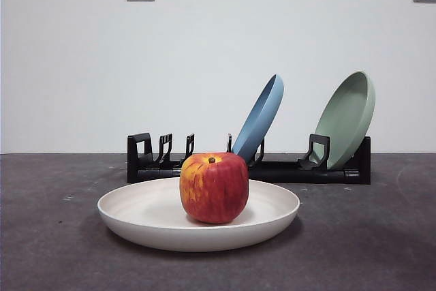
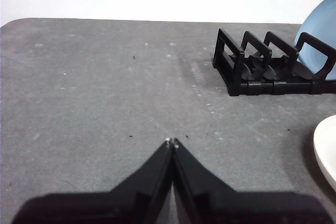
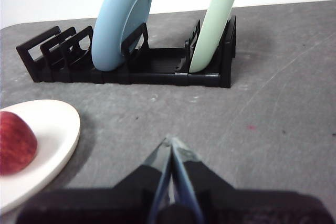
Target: Take the yellow plate from the plate rack,put the plate on the table,take the apple from the table,put the apple in the plate
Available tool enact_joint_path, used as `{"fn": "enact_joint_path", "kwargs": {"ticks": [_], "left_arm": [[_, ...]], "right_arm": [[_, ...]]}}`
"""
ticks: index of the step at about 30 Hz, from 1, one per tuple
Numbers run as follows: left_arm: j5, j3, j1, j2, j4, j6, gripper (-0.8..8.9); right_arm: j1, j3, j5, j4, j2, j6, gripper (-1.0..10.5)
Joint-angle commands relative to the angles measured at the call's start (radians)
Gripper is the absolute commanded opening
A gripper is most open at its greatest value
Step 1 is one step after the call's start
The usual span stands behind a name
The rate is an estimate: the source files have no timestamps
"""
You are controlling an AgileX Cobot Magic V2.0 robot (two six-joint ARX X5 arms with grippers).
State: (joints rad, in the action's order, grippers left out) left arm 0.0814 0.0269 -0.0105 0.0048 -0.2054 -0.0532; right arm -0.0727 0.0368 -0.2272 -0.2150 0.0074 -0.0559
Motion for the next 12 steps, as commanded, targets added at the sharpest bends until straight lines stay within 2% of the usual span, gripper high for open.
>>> {"fn": "enact_joint_path", "kwargs": {"ticks": [1,12], "left_arm": [[-0.001,-0.013,-0.002,-0.003,0.002,-0.003,-0.03],[-0.001,-0.013,-0.002,-0.003,0.002,-0.003,-0.03]], "right_arm": [[0.000,-0.015,0.002,0.002,-0.006,-0.011,0.0],[0.000,-0.014,-0.002,0.004,-0.005,-0.025,0.0]]}}
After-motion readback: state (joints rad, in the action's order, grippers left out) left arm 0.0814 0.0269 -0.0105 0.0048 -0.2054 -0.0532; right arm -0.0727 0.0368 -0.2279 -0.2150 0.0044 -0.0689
